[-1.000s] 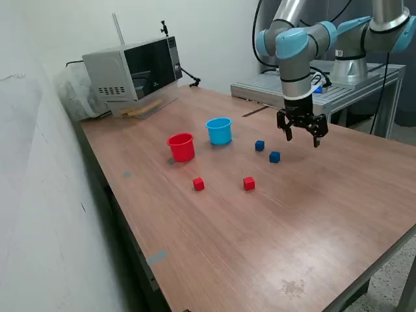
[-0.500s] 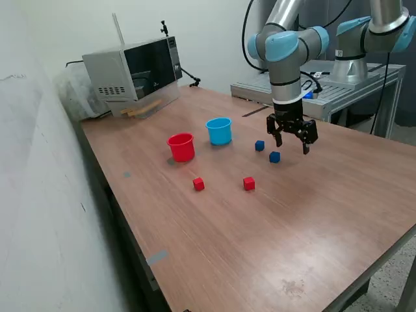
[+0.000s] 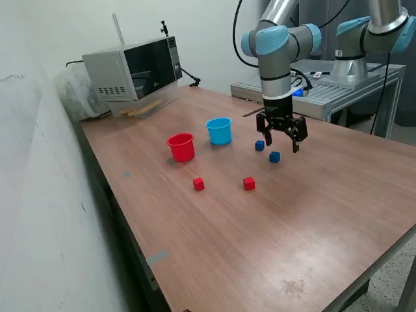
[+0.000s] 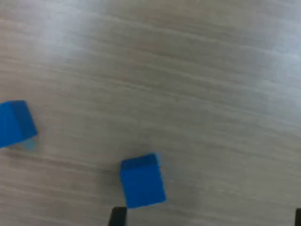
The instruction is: Place red objects in the red bin, and blue objects in the blue bin.
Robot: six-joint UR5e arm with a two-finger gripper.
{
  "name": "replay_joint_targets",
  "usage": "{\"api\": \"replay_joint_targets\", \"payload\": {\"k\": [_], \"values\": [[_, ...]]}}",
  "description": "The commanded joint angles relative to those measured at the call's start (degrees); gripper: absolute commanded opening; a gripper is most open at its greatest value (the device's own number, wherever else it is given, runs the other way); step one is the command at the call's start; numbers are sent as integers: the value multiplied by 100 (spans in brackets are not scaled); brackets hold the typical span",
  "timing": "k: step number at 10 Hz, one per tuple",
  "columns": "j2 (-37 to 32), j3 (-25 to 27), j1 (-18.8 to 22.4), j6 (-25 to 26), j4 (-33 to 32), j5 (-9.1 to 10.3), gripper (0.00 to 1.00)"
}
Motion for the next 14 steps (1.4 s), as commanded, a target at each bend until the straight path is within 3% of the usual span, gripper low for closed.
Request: {"api": "replay_joint_targets", "payload": {"k": [1, 10, 11, 14], "values": [[183, -24, -252, -169, -22, 16, 100], [263, 73, -306, -196, -136, 25, 100], [263, 82, -306, -196, -189, 25, 0], [272, 73, -288, -205, -198, 16, 0]]}}
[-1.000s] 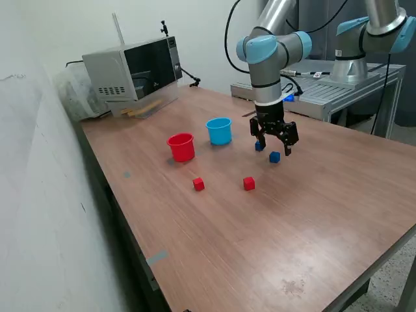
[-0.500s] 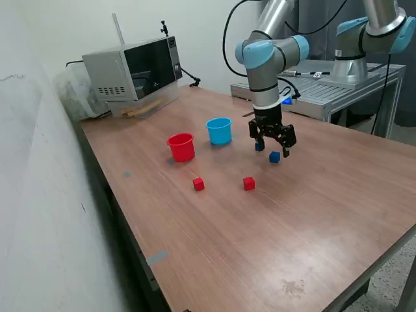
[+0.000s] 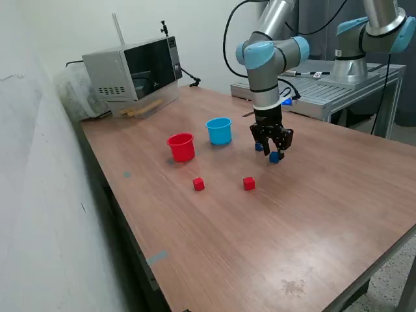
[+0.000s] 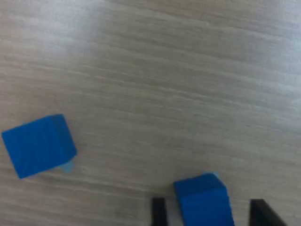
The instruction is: Place red objects in the red bin, and blue objects in the blue bin.
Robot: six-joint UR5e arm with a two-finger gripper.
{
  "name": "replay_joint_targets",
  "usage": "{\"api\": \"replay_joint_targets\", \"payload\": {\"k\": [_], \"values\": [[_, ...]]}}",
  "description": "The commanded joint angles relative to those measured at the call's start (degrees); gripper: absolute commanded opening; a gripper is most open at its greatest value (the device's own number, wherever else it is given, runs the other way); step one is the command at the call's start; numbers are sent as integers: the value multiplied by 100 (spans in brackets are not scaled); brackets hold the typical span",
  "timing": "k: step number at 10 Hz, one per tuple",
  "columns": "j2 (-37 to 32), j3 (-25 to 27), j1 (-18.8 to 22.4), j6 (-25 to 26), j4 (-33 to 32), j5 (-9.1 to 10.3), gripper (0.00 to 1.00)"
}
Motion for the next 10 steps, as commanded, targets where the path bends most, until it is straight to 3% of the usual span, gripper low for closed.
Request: {"api": "replay_joint_targets", "payload": {"k": [1, 6, 10], "values": [[8, 10, 3, -6, -60, -5, 0], [-27, 36, -75, -154, -34, -49, 0], [-747, -69, -269, -322, 36, -93, 0]]}}
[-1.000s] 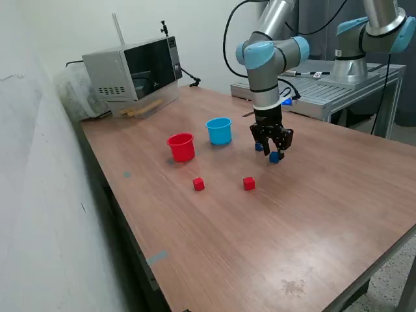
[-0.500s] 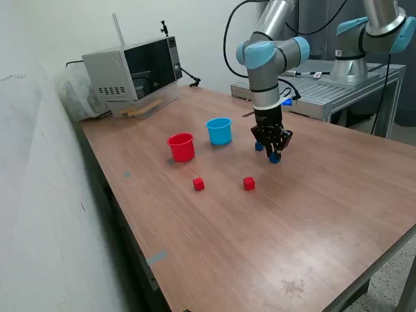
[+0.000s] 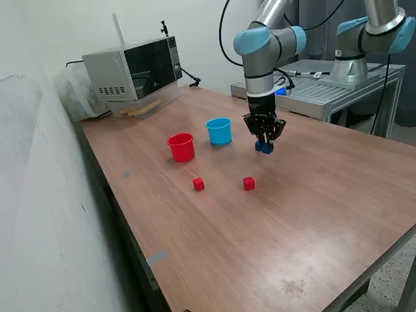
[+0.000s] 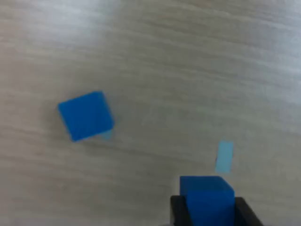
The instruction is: Place red objects in the red bin, and blue objects in the blue bin.
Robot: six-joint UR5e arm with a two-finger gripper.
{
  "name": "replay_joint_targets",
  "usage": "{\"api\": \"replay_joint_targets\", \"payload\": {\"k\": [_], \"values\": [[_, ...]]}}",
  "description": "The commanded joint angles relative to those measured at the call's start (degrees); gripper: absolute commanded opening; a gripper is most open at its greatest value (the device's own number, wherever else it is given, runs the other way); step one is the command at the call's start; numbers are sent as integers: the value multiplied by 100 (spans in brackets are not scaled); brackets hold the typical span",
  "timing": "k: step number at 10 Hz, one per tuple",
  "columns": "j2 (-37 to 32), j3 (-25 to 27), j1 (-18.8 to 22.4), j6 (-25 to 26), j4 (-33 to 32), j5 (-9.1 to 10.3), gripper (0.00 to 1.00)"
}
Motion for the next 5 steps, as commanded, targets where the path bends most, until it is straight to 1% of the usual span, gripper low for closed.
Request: {"api": "replay_joint_targets", "payload": {"k": [1, 2, 3, 4, 5], "values": [[-552, -100, -263, -152, 39, -169, 0], [-692, -118, -429, -161, 47, -353, 0], [-798, -266, -797, -222, 134, -424, 0], [-869, -372, -1079, -310, 483, -425, 0], [-896, -486, -1386, -345, 643, -425, 0]]}}
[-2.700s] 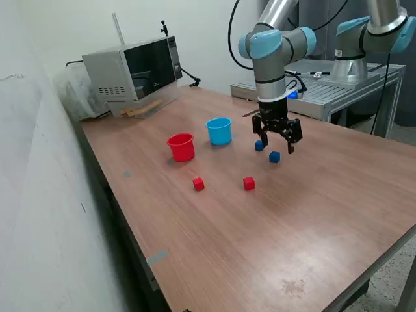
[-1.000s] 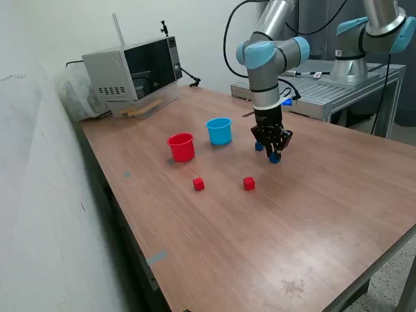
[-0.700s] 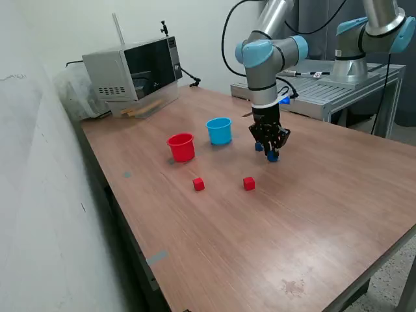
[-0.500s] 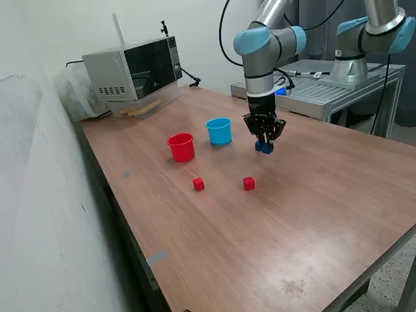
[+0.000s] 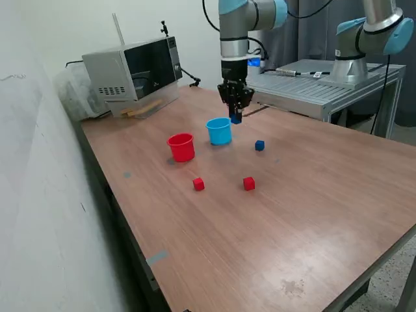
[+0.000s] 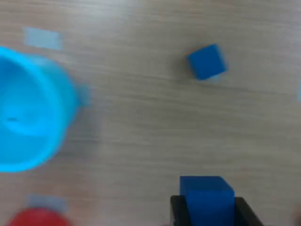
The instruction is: Place red objects in the red bin, and blue objects in the blue bin.
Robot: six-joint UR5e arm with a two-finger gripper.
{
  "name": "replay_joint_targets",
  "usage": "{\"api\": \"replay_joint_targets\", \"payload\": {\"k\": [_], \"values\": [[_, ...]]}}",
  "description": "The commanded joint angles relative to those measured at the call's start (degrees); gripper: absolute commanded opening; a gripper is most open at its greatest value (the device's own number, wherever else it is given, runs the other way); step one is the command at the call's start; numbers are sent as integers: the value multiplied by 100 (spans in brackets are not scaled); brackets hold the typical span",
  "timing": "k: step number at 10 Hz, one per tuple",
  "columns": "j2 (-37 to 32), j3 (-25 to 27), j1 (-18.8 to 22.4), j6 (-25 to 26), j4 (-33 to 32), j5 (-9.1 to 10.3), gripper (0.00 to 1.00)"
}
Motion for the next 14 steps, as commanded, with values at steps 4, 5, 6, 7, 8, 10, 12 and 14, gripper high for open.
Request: {"api": "replay_joint_targets", "payload": {"k": [4, 5, 6, 7, 8, 10, 12, 14], "values": [[-192, -249, -1383, -203, 589, -117, 0], [-201, -188, -1428, -203, 721, -117, 0], [-210, -13, -1480, -194, 722, -117, 0], [-236, 180, -1472, -203, 722, -117, 0], [-280, 399, -1455, -212, 714, -117, 0], [-324, 708, -1393, -203, 661, -117, 0], [-324, 709, -1236, -203, 652, -109, 0], [-289, 647, -1130, -203, 661, -109, 0]]}}
